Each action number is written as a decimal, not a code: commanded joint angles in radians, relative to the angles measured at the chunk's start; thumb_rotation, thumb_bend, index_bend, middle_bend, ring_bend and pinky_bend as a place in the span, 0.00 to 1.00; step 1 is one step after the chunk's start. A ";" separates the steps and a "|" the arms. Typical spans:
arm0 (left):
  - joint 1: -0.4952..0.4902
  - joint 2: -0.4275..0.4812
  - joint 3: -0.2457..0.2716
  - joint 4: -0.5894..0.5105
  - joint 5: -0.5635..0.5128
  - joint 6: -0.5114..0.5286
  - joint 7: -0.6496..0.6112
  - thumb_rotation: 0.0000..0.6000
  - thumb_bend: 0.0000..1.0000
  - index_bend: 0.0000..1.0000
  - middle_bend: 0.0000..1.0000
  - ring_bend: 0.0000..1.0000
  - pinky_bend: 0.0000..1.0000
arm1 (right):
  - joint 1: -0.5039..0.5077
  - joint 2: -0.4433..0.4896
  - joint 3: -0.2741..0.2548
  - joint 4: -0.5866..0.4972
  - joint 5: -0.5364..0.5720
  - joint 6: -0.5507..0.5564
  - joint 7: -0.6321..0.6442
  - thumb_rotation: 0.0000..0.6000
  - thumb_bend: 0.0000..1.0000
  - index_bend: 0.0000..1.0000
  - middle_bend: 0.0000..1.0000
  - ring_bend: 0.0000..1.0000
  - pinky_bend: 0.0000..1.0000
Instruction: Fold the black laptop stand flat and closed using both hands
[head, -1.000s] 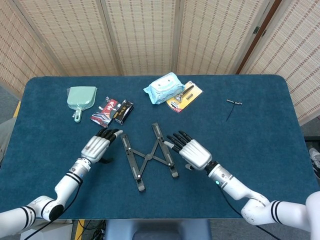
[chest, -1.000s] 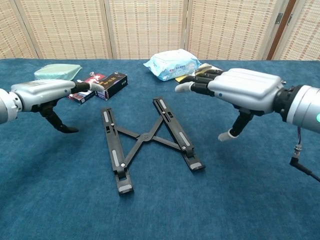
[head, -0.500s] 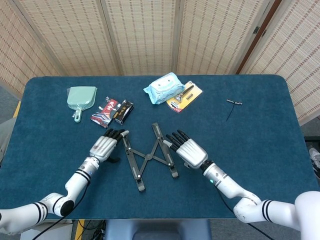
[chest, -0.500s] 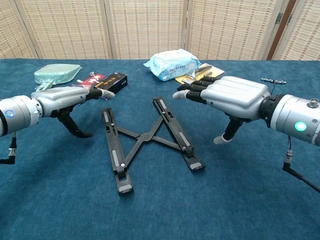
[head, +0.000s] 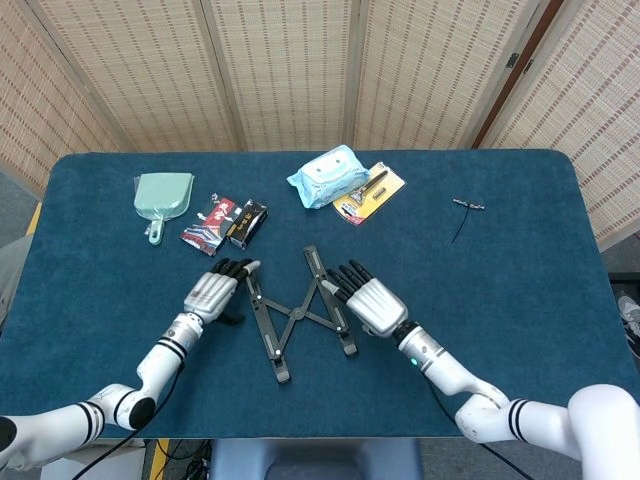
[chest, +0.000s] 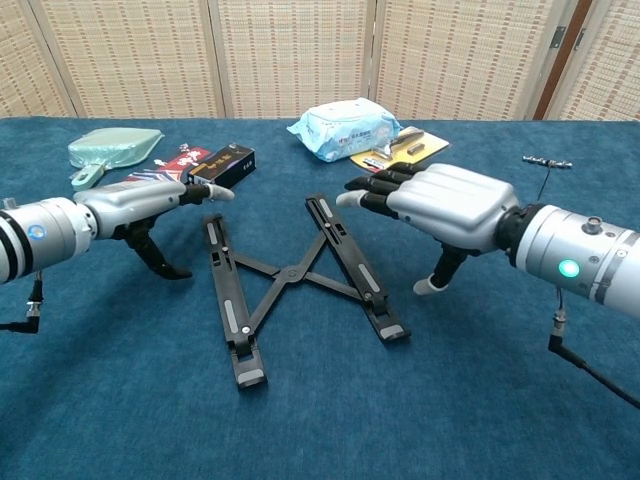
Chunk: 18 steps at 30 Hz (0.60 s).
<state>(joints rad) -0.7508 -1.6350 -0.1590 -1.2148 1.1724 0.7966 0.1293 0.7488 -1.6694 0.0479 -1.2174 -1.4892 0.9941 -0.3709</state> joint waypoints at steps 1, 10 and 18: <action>-0.002 -0.004 -0.001 0.006 -0.002 -0.002 -0.006 1.00 0.21 0.02 0.07 0.09 0.00 | -0.004 -0.021 -0.003 0.022 -0.010 0.011 0.002 1.00 0.01 0.00 0.00 0.00 0.01; -0.006 -0.017 -0.003 0.018 -0.014 -0.010 -0.026 1.00 0.21 0.01 0.06 0.09 0.00 | -0.010 -0.090 0.000 0.092 -0.032 0.046 -0.008 1.00 0.01 0.00 0.00 0.00 0.01; -0.009 -0.025 -0.003 0.024 -0.018 -0.016 -0.037 1.00 0.21 0.01 0.06 0.09 0.00 | -0.014 -0.136 0.002 0.136 -0.047 0.068 -0.001 1.00 0.01 0.00 0.00 0.00 0.00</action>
<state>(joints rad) -0.7597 -1.6599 -0.1621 -1.1915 1.1546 0.7815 0.0930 0.7352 -1.8029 0.0501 -1.0838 -1.5346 1.0603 -0.3730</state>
